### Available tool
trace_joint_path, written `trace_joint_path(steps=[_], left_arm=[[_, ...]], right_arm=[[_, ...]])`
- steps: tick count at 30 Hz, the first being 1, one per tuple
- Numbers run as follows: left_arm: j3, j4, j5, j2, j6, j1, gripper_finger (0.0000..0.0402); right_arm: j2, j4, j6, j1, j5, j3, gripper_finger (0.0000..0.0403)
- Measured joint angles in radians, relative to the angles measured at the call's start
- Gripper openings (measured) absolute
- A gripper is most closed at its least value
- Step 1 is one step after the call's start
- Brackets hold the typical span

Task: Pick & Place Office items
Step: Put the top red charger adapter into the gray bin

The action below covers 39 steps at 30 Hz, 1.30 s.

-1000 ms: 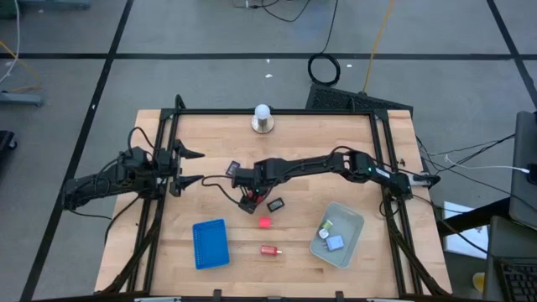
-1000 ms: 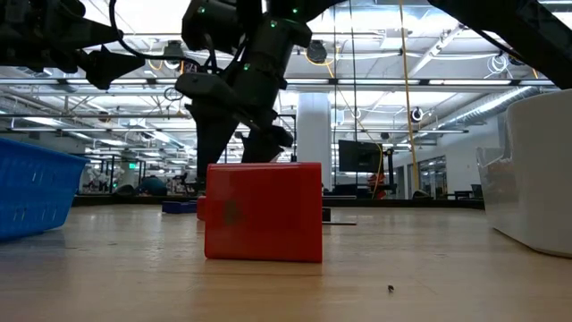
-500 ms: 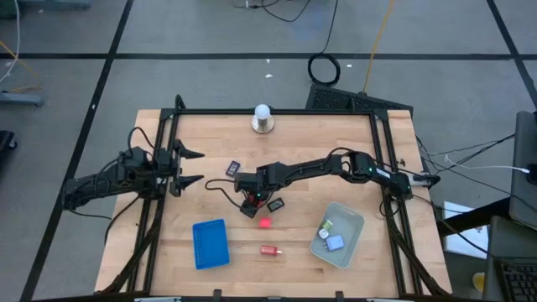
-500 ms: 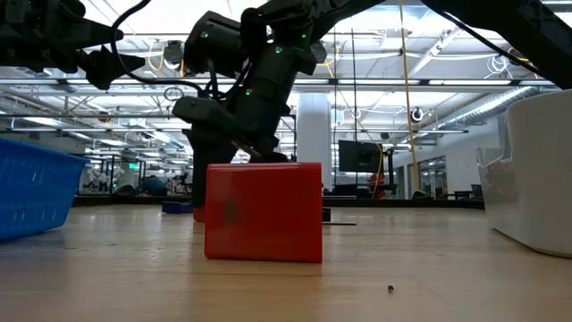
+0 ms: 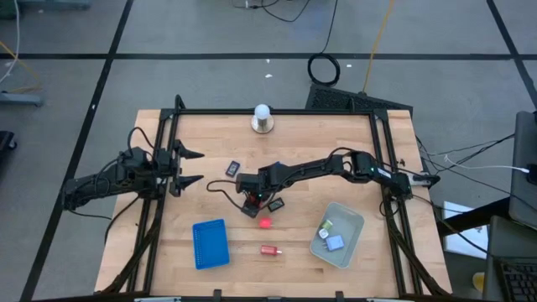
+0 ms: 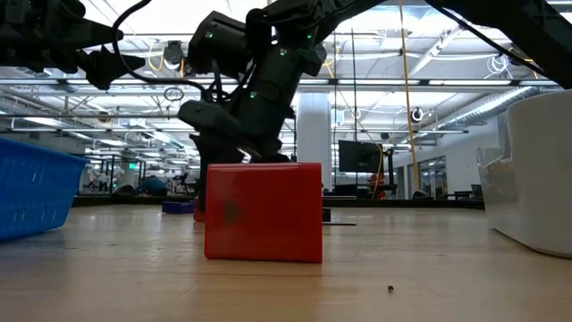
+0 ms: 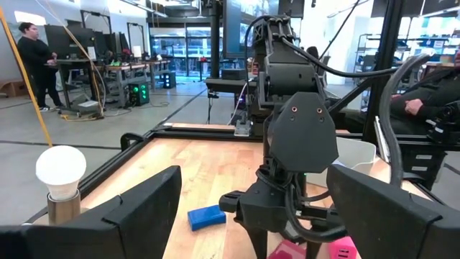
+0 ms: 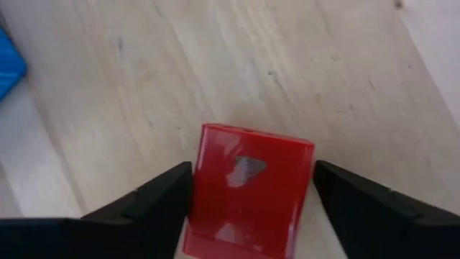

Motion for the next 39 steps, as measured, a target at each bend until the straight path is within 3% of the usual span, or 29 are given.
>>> trace_joint_path(steps=[5,12,27,39], left_arm=[[0.0,0.0,0.0,0.0,0.0,0.0,0.0351],[0.0,0.0,0.0,0.0,0.0,0.0,0.0351],[0.0,0.0,0.0,0.0,0.0,0.0,0.0351],[0.0,0.0,0.0,0.0,0.0,0.0,0.0351]], right_arm=[[-0.013,-0.008,-0.021,0.004,0.062,-0.002,0.0206],[-0.065,-0.045,-0.061,0.021,0.163,-0.01,0.0206],[-0.287,-0.174,-0.122,0.116,0.489,-0.004,0.0206],[-0.44,-0.483,0.074,0.204,0.687,-0.004,0.0206]])
